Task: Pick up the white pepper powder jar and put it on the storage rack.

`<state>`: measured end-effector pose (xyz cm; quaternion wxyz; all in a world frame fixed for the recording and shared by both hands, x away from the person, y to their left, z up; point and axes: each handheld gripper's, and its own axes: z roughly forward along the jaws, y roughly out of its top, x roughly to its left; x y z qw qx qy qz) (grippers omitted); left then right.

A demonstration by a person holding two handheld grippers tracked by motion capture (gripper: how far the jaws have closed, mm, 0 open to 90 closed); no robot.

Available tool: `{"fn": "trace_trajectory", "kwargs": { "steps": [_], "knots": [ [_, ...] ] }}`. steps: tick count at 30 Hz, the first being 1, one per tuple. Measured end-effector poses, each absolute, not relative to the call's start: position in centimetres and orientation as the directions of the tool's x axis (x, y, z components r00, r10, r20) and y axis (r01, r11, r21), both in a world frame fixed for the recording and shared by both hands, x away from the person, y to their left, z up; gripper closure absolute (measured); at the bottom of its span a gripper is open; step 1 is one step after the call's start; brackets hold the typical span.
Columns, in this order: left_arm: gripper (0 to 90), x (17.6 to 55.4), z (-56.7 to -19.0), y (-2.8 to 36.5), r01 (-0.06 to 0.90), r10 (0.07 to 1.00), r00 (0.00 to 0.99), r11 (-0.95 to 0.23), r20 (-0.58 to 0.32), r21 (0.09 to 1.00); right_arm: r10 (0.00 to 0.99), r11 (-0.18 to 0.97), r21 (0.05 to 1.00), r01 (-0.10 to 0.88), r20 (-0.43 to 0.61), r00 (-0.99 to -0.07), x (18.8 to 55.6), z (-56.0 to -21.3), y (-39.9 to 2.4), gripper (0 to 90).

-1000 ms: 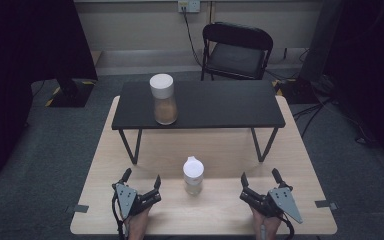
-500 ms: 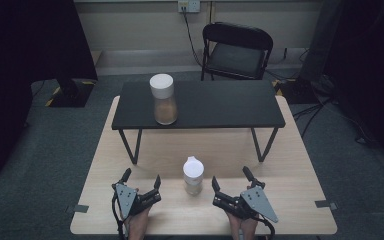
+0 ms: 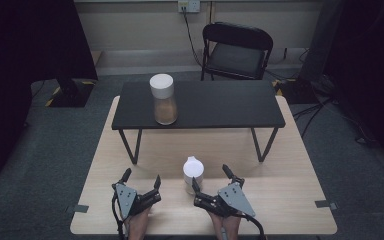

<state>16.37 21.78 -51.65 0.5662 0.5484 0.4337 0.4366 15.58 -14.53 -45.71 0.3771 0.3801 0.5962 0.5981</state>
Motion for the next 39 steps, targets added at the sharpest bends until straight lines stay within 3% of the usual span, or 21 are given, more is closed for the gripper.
{"fn": "trace_trajectory", "kwargs": {
  "steps": [9, 19, 39],
  "knots": [
    [0.2, 16.4, -51.6, 21.8, -0.018, 0.970, 0.244, 0.015, -0.010, 1.000, 0.907, -0.007, 1.000, -0.017, 0.000, -0.422, 16.1, -45.9, -12.2, 2.4],
    [0.2, 16.4, -51.6, 21.8, -0.018, 0.970, 0.243, 0.015, -0.010, 1.000, 0.925, 0.025, 0.999, 0.038, -0.008, -0.380, 16.5, -47.0, -9.1, 8.0],
    [0.2, 16.4, -51.6, 21.7, -0.017, 0.970, 0.241, 0.014, -0.010, 1.000, 0.937, 0.031, 0.991, 0.127, 0.016, -0.350, 17.4, -47.7, -9.1, 20.6]
  ]
}}
